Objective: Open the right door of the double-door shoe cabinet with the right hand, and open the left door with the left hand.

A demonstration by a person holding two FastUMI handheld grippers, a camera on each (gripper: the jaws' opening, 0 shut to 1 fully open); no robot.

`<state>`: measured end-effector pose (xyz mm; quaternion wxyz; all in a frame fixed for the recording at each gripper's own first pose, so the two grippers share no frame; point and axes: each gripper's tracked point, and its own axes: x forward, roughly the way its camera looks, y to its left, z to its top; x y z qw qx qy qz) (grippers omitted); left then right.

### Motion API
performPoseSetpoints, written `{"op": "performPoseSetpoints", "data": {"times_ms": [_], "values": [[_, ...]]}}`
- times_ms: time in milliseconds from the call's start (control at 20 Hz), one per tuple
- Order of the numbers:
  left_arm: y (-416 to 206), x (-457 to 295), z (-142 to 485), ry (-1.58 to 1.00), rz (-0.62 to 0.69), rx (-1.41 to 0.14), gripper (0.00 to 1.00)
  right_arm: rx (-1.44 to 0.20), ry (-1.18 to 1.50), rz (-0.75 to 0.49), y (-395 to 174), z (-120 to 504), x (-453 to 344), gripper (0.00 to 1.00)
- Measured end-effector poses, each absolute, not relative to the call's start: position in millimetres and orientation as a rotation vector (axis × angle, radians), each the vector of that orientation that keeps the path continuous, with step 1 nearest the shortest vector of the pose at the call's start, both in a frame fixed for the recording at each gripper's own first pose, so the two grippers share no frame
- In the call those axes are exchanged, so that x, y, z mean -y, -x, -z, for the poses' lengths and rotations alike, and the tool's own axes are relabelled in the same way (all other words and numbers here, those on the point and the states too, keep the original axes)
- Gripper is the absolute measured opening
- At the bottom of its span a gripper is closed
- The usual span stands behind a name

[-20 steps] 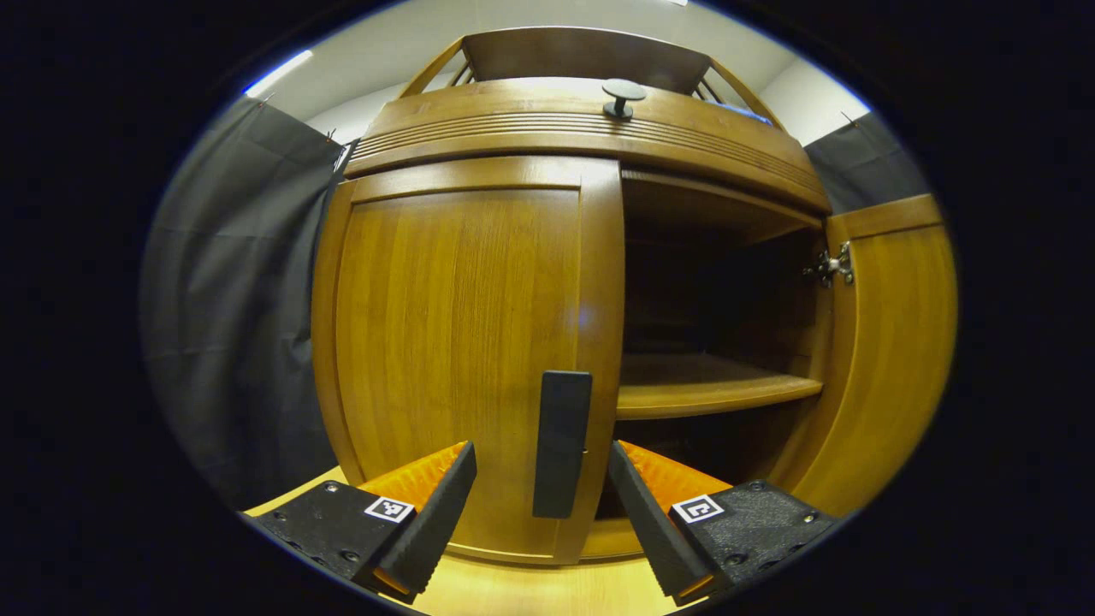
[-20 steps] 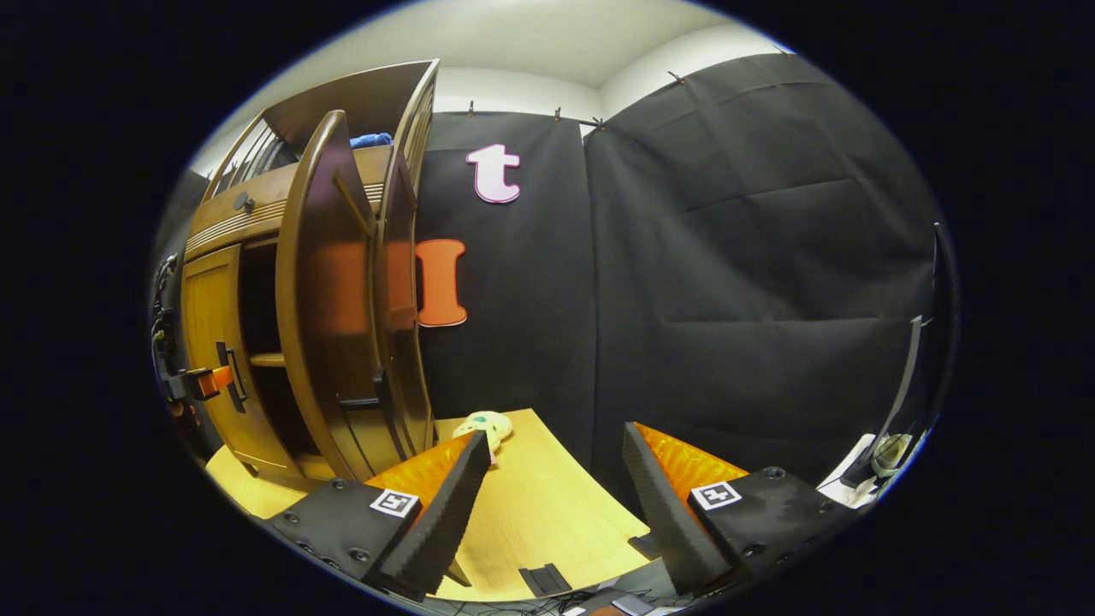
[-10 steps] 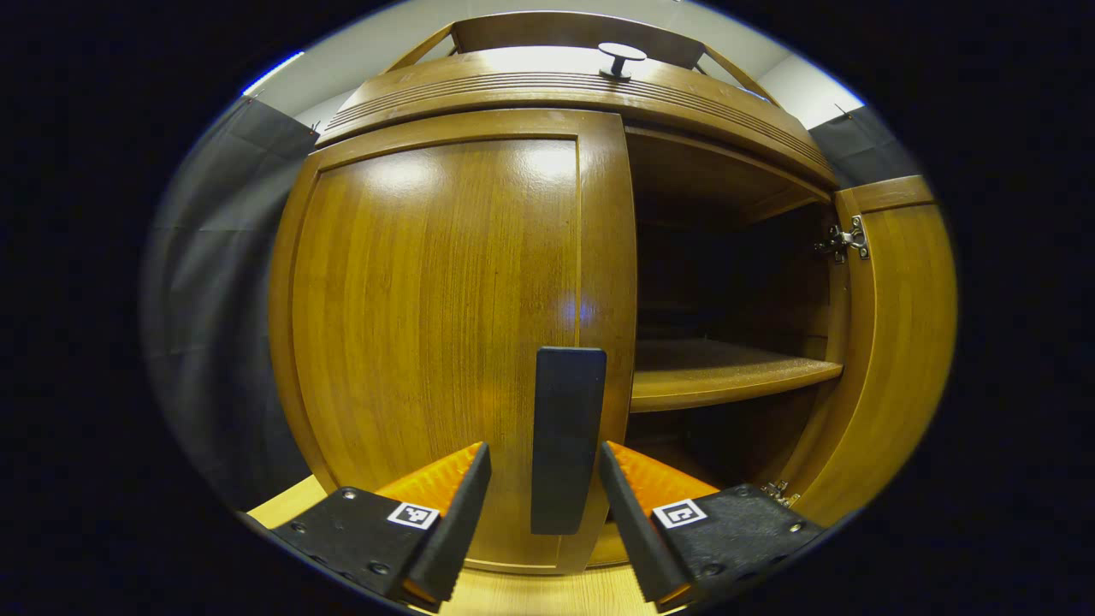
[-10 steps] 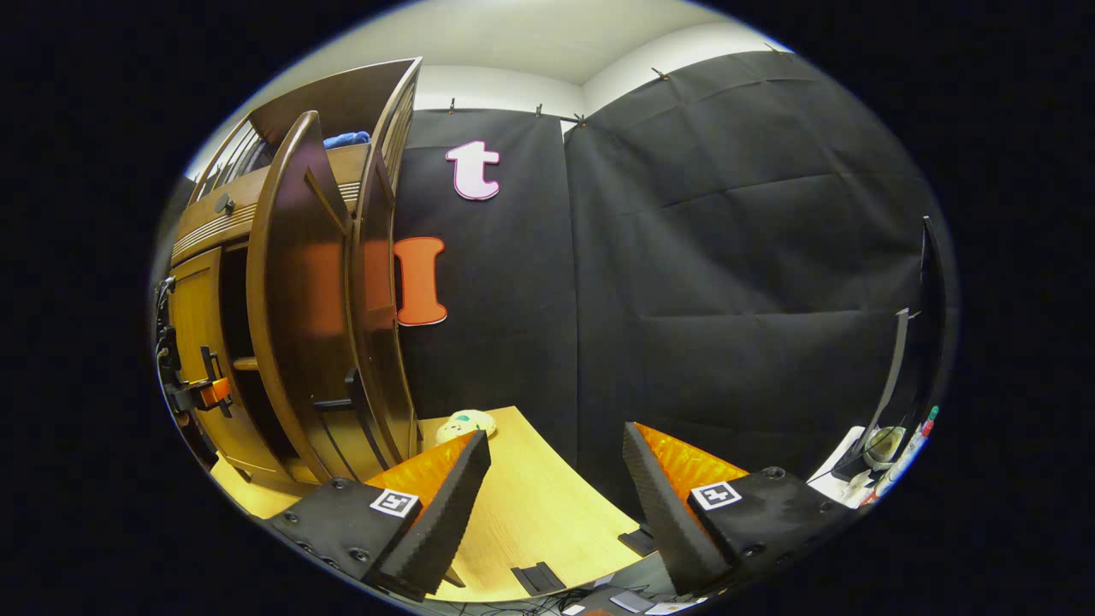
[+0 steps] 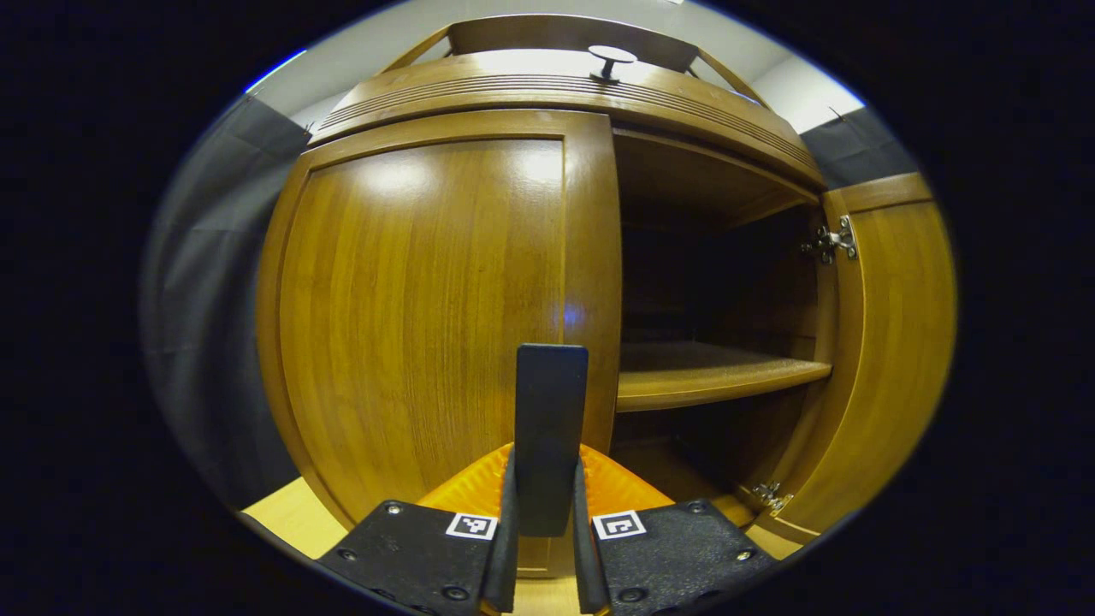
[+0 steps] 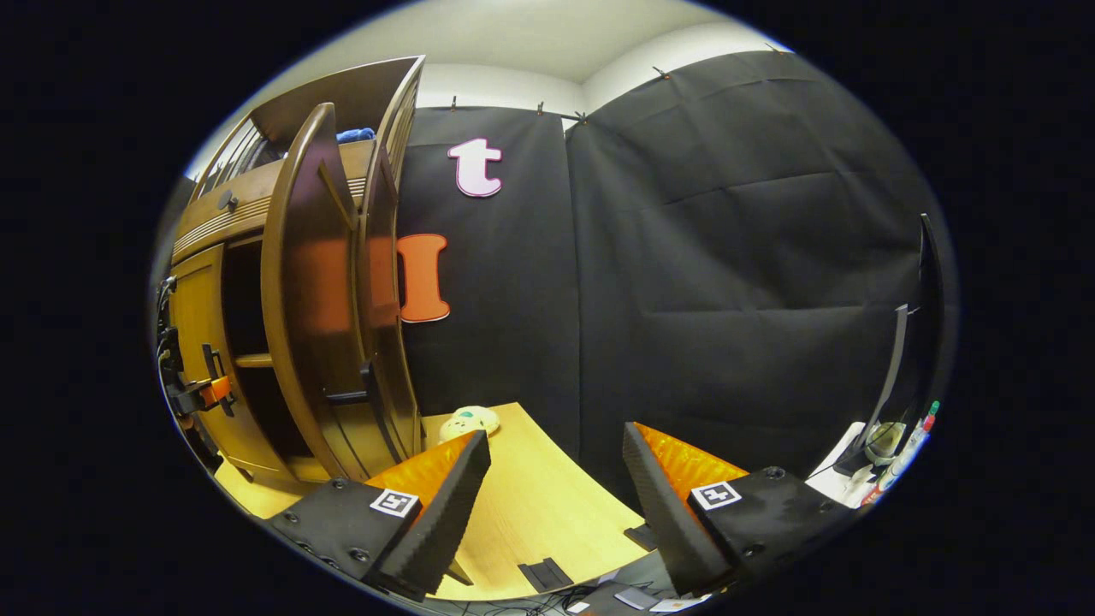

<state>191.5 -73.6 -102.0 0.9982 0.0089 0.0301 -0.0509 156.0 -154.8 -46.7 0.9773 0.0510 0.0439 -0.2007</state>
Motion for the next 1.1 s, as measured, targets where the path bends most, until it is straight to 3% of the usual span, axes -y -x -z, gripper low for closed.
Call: {"op": "performPoseSetpoints", "data": {"times_ms": [200, 1100], "values": [[-178.0, 72.5, 96.5, -0.059, 0.139, -0.042, 0.17, -0.088, -0.11, 0.396, -156.2, 47.3, 147.7, 0.94], [-111.5, 49.0, 90.1, 0.013, 0.21, -0.065, 0.16, -0.098, -0.076, 0.382, -141.0, 46.8, 118.4, 0.94]]}}
